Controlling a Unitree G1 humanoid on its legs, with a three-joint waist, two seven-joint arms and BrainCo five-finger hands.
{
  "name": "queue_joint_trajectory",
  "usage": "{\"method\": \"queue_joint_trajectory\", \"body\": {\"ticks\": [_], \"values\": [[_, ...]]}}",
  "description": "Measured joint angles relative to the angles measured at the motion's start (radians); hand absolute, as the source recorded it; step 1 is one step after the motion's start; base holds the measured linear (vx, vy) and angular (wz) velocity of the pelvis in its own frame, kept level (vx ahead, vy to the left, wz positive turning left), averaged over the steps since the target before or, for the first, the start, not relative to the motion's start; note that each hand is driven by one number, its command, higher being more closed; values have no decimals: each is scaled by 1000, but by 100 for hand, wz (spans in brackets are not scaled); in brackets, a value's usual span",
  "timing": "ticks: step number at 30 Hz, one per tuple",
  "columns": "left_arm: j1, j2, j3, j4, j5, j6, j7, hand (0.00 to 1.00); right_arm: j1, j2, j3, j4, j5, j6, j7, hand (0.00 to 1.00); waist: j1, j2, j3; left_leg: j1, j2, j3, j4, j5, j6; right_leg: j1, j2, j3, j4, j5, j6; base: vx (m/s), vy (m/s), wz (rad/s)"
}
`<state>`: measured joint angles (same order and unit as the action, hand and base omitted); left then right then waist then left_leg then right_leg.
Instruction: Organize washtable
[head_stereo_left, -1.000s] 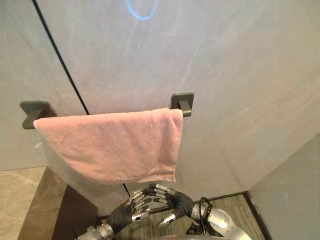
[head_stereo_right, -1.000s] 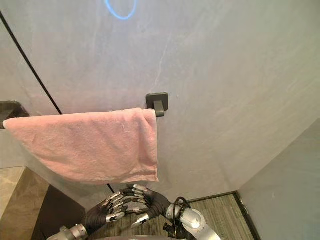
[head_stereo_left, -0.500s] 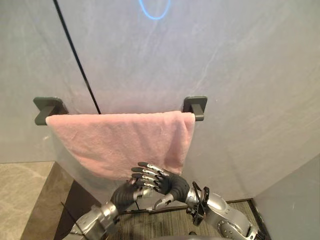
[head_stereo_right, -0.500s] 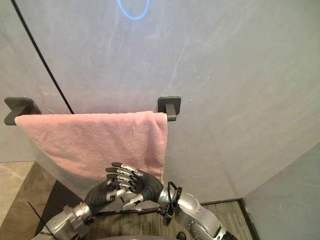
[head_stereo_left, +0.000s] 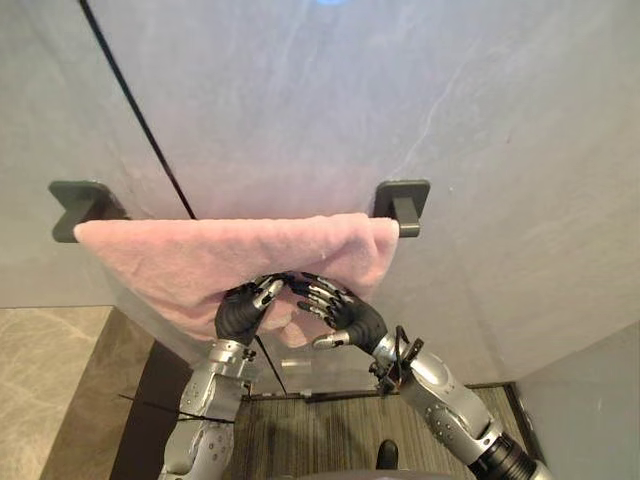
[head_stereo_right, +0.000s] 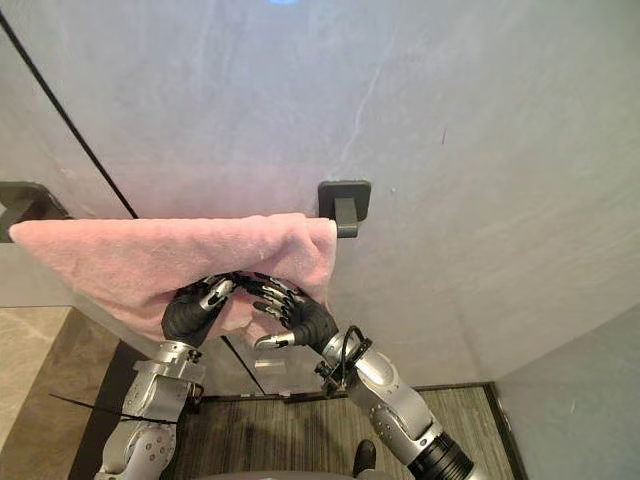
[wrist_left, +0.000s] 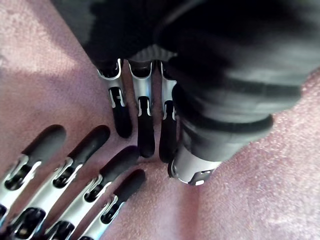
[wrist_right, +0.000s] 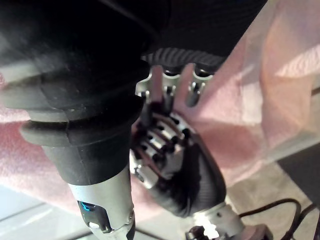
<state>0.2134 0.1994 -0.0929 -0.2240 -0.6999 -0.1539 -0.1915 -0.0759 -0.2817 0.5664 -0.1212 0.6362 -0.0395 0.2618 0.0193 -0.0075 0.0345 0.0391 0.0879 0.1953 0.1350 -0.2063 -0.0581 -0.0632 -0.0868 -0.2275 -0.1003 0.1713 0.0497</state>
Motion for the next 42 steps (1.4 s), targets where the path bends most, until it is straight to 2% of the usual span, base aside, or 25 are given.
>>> {"method": "queue_joint_trajectory", "body": {"ticks": [9,12,18,24,26,29,35,38,39,42], "values": [[3,0,67,-2,44,-11,-36,0,28,1,-145,31,-24,-1,29,0,8,-11,-3,-41,0,11,-4,1,0,-48,0,8,0,1,-1,1,0,-2],[9,0,95,1,46,-10,-63,0,81,-2,-208,31,-25,0,49,0,19,-11,-3,-41,1,17,-8,1,0,-52,2,13,0,1,-1,-4,-2,-6],[48,21,184,39,57,-9,-123,0,144,-29,-329,31,-49,6,73,0,20,-11,-3,-41,0,29,-15,2,0,-62,1,24,-1,2,-1,-7,1,-6],[74,114,279,127,65,-3,-164,0,167,-47,-383,31,-54,7,93,0,20,-11,-3,-40,2,28,-16,4,-3,-62,-1,24,0,4,-3,0,0,0],[90,185,304,168,63,6,-192,0,183,-52,-392,30,-54,7,99,0,21,-11,-4,-41,1,27,-16,5,-2,-62,-2,22,0,4,-3,0,0,0],[111,268,305,214,64,20,-232,0,198,-58,-392,30,-54,7,115,0,22,-11,-4,-41,-1,26,-15,6,0,-62,-3,18,0,4,-3,-3,2,2],[137,347,298,278,66,34,-306,0,207,-62,-386,30,-53,7,129,0,22,-10,-9,-40,-1,25,-15,6,0,-61,-3,13,0,5,-3,0,0,0],[162,379,252,296,79,35,-333,0,245,-64,-363,28,-51,6,135,0,21,-7,-17,-38,-1,25,-15,6,0,-61,-3,13,0,5,-3,0,0,0],[167,388,200,322,89,38,-345,0,273,-64,-342,32,-52,7,137,0,21,-4,-19,-27,-1,25,-15,6,0,-56,-3,13,0,5,-3,0,0,0],[174,392,129,354,128,40,-354,0,303,-63,-316,71,-60,10,145,0,18,-6,-24,-26,-1,24,-15,6,0,-47,-5,14,-4,5,-3,0,0,0]]}}
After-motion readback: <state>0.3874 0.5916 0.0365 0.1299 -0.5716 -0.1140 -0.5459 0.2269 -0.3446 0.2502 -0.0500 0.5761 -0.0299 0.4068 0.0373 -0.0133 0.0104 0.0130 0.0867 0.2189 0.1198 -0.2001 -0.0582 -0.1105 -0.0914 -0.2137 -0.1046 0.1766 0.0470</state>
